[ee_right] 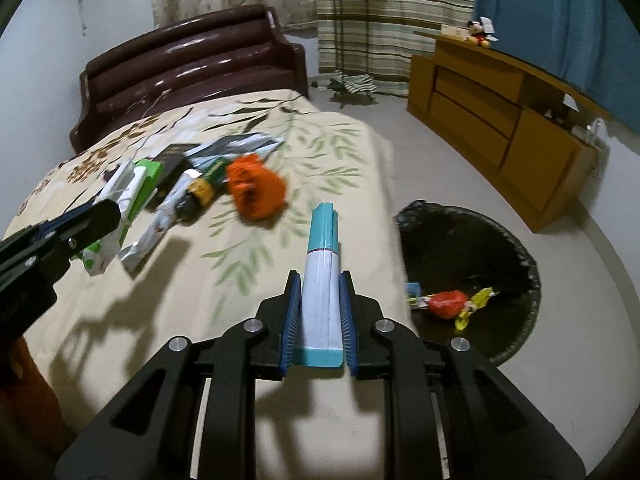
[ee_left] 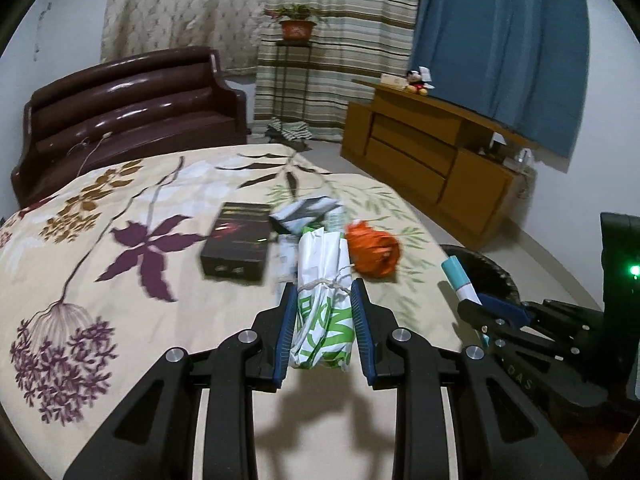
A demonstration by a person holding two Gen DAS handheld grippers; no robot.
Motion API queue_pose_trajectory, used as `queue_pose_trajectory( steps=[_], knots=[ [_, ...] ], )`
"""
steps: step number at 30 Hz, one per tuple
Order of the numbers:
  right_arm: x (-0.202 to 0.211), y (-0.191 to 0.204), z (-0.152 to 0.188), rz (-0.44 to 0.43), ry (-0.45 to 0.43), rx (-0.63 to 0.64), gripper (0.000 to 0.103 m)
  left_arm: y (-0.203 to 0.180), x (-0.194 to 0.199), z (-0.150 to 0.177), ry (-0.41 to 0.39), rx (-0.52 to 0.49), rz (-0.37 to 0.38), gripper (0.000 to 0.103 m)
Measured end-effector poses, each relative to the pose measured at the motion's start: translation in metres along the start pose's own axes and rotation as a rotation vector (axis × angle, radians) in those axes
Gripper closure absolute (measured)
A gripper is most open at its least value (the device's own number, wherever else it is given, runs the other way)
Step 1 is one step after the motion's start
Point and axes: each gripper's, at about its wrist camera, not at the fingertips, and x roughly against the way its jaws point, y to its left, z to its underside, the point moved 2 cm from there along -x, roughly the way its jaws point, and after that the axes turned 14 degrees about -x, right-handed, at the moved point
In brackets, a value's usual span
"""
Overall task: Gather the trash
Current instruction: 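Carry the packet and tube over the black bin and open both tools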
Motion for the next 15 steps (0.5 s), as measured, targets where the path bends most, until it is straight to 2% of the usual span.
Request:
queue_pose_trajectory(
  steps=[15],
  knots=[
    [0.002,-0.087,-0.029,0.091,-0.073,-0.103,0.084,-0.074,-0.038,-0.035,-0.002,-0.112,0.078,0.074]
  ],
)
